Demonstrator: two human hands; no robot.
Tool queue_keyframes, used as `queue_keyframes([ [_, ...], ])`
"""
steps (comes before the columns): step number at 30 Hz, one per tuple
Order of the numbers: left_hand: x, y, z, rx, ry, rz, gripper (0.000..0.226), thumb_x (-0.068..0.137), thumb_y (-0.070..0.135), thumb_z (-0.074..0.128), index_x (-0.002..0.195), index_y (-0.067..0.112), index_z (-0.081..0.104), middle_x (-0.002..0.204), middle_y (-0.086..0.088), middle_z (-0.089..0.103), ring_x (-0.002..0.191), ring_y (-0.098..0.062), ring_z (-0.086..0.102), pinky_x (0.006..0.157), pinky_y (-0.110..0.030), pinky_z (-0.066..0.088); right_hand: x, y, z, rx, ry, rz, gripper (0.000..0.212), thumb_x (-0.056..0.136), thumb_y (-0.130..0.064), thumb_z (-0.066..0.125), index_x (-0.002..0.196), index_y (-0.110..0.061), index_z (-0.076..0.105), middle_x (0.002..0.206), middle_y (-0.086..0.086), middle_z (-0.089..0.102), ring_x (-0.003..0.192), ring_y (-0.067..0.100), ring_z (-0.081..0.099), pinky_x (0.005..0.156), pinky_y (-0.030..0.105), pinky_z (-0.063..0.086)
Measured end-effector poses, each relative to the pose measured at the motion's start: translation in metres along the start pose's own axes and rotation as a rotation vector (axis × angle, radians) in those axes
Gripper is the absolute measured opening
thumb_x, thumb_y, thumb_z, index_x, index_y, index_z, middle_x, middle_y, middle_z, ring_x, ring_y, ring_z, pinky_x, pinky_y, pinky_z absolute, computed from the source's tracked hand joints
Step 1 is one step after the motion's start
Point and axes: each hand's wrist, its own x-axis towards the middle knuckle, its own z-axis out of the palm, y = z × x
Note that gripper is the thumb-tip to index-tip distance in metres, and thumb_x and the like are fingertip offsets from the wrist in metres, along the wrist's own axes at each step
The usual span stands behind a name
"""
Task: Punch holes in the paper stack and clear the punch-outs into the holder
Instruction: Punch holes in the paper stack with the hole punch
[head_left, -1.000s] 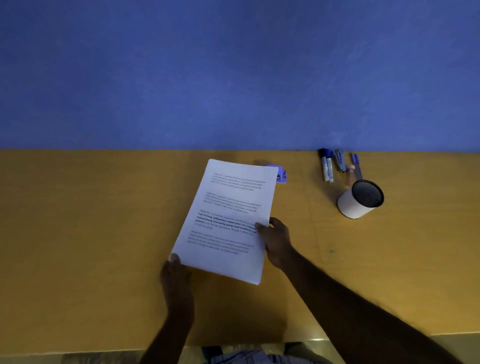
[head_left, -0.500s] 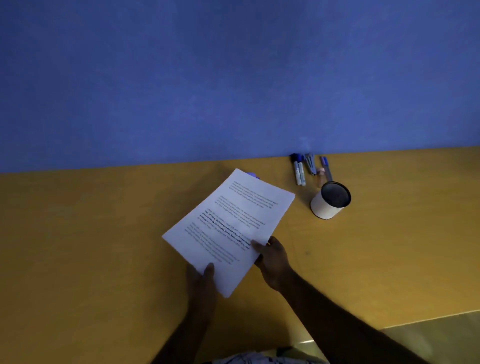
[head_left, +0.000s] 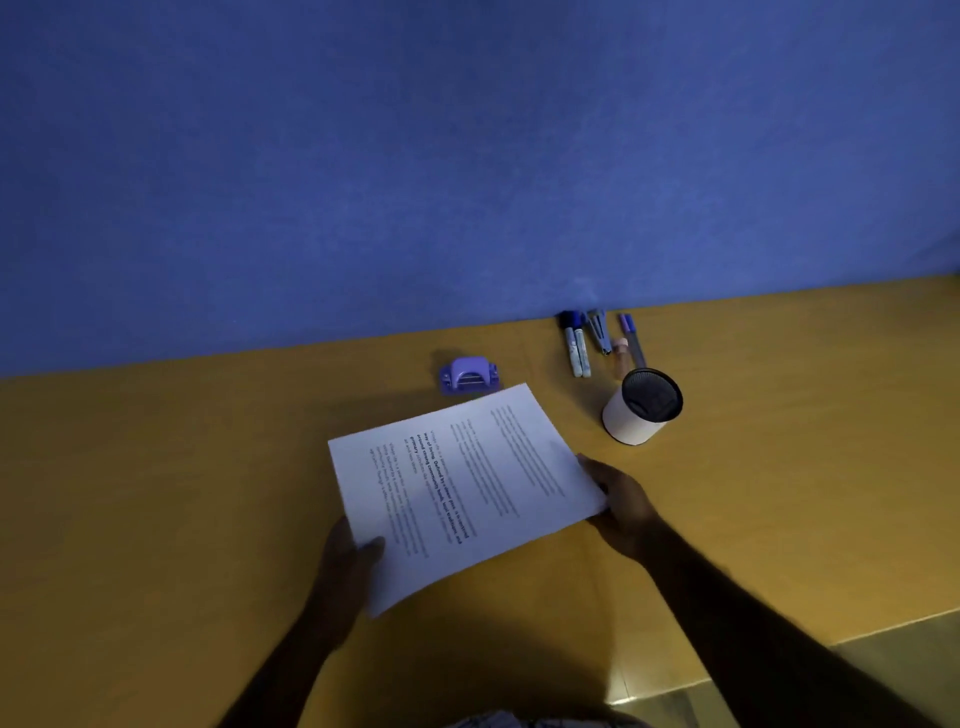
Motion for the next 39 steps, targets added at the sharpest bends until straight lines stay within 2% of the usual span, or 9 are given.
queue_keyframes([
  [3,0.015,0.007,-0.009,0.038,-0.059,-0.037,0.051,0.080,0.009,0.064,0.130,0.010,0.053,0.117,-0.008,0.066,0.111,-0.026,0.061,0.091,-0.045,0.050,0.003,-0.011,-0.006,-0.142,-0.073,0.019,0.033,0.097,-0.029,0.052,0.107,-0.003,0.069,0.099,0.016,0.070,0.088,0.031,0.066,0.072,0.039,0.050],
  [6,0.032,0.017,-0.008,0.074,-0.121,-0.048,0.055,0.072,0.020,0.061,0.126,0.012,0.054,0.118,-0.010,0.066,0.110,-0.026,0.062,0.092,-0.047,0.049,0.012,-0.012,-0.002,-0.258,-0.096,0.028,0.031,0.095,-0.028,0.056,0.104,0.001,0.066,0.100,0.019,0.071,0.087,0.033,0.067,0.074,0.041,0.055],
  [9,0.052,0.022,-0.002,0.146,-0.142,-0.040,0.054,0.075,0.018,0.061,0.128,0.016,0.052,0.119,-0.007,0.064,0.111,-0.022,0.060,0.094,-0.046,0.049,0.024,-0.004,0.007,-0.393,0.041,-0.037,0.018,0.096,-0.018,0.057,0.098,-0.003,0.065,0.101,0.019,0.071,0.087,0.033,0.067,0.085,0.048,0.054],
  [14,0.086,0.021,0.001,0.297,-0.102,-0.047,0.048,0.088,0.003,0.058,0.133,0.014,0.045,0.121,-0.008,0.060,0.113,-0.026,0.057,0.096,-0.050,0.048,0.037,0.000,0.016,-0.537,0.169,-0.092,0.018,0.099,-0.019,0.050,0.104,-0.007,0.063,0.095,0.011,0.068,0.082,0.025,0.066,0.068,0.033,0.052],
  [17,0.095,0.026,0.006,0.330,-0.069,-0.054,0.045,0.090,0.003,0.057,0.133,0.010,0.045,0.120,-0.009,0.059,0.109,-0.025,0.057,0.090,-0.041,0.048,0.043,-0.001,0.019,-0.548,0.184,-0.119,0.018,0.099,-0.019,0.049,0.104,-0.007,0.062,0.092,0.008,0.068,0.080,0.023,0.065,0.065,0.032,0.051],
  [22,0.101,0.025,0.006,0.371,-0.062,-0.067,0.043,0.090,0.004,0.056,0.132,0.010,0.048,0.121,-0.009,0.059,0.111,-0.025,0.056,0.093,-0.042,0.046,0.050,-0.004,0.025,-0.571,0.192,-0.152,0.015,0.099,-0.019,0.050,0.102,-0.009,0.062,0.091,0.006,0.067,0.077,0.020,0.065,0.062,0.029,0.050],
  [26,0.098,0.026,0.008,0.354,-0.066,-0.067,0.040,0.090,-0.002,0.052,0.129,0.010,0.050,0.116,-0.006,0.059,0.106,-0.022,0.056,0.087,-0.034,0.044,0.055,-0.002,0.025,-0.580,0.192,-0.148,0.014,0.098,-0.018,0.052,0.100,-0.009,0.063,0.096,0.011,0.069,0.083,0.027,0.066,0.071,0.039,0.054],
  [30,0.099,0.026,0.005,0.337,-0.078,-0.089,0.039,0.090,-0.002,0.053,0.126,0.010,0.051,0.112,-0.007,0.061,0.103,-0.022,0.057,0.081,-0.031,0.044,0.058,-0.002,0.027,-0.599,0.169,-0.144,0.014,0.099,-0.018,0.051,0.098,-0.010,0.062,0.094,0.009,0.068,0.083,0.027,0.066,0.072,0.038,0.054],
  [39,0.092,0.028,0.000,0.286,-0.110,-0.107,0.032,0.090,-0.004,0.052,0.103,0.024,0.055,0.098,0.001,0.064,0.094,-0.014,0.061,0.068,-0.025,0.045,0.060,-0.004,0.033,-0.636,0.133,-0.148,0.014,0.099,-0.018,0.050,0.098,-0.010,0.062,0.091,0.005,0.067,0.080,0.021,0.066,0.070,0.034,0.056],
])
